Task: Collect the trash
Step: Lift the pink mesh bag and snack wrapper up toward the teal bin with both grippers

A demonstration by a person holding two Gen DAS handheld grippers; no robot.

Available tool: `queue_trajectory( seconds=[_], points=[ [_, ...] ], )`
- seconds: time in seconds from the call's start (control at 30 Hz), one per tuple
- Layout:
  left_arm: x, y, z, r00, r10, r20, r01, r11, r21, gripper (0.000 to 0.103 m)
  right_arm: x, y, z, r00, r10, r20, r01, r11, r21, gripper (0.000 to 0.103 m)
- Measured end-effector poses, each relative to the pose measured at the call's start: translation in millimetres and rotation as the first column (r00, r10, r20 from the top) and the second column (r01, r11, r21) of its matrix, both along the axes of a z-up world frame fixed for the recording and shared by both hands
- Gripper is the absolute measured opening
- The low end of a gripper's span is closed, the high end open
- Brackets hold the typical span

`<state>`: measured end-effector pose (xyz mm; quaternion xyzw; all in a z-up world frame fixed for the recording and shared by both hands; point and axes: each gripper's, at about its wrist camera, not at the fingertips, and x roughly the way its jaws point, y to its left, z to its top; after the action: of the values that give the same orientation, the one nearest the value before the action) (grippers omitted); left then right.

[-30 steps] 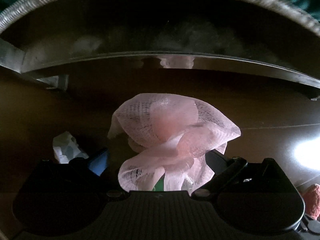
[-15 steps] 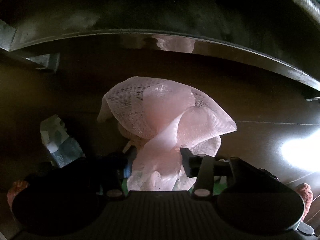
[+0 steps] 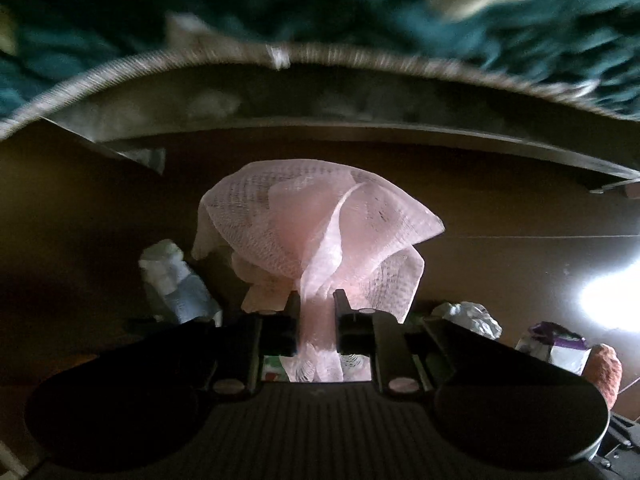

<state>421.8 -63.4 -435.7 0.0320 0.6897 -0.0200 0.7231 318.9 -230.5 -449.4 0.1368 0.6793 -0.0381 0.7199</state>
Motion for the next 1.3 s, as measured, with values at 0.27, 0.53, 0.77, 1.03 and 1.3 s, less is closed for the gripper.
queue_trajectory(
  seconds=[0.27, 0.53, 0.77, 1.03, 1.3],
  points=[
    [-29, 5, 93, 0.997, -0.018, 0.077, 0.019, 1.000, -0.019, 0.015, -22, -4, 84, 0.995, 0.040, 0.089, -0.040, 0.999, 0.000, 0.034],
    [-74, 20, 197, 0.978, -0.018, 0.207, 0.031, 0.998, -0.059, 0.015, -39, -1, 198, 0.955, 0.113, 0.275, -0.118, 0.993, 0.001, 0.034],
    [-108, 31, 280, 0.934, -0.028, 0.357, 0.058, 0.996, -0.074, 0.015, -61, 13, 294, 0.884, 0.209, 0.419, -0.210, 0.977, -0.044, 0.034],
    [-132, 44, 364, 0.852, -0.046, 0.521, 0.091, 0.994, -0.061, 0.015, -82, 31, 392, 0.766, 0.313, 0.562, -0.296, 0.947, -0.125, 0.034],
    [-135, 48, 454, 0.747, -0.064, 0.661, 0.110, 0.994, -0.028, 0.015, -81, 47, 486, 0.615, 0.396, 0.682, -0.330, 0.914, -0.234, 0.034]
  ],
)
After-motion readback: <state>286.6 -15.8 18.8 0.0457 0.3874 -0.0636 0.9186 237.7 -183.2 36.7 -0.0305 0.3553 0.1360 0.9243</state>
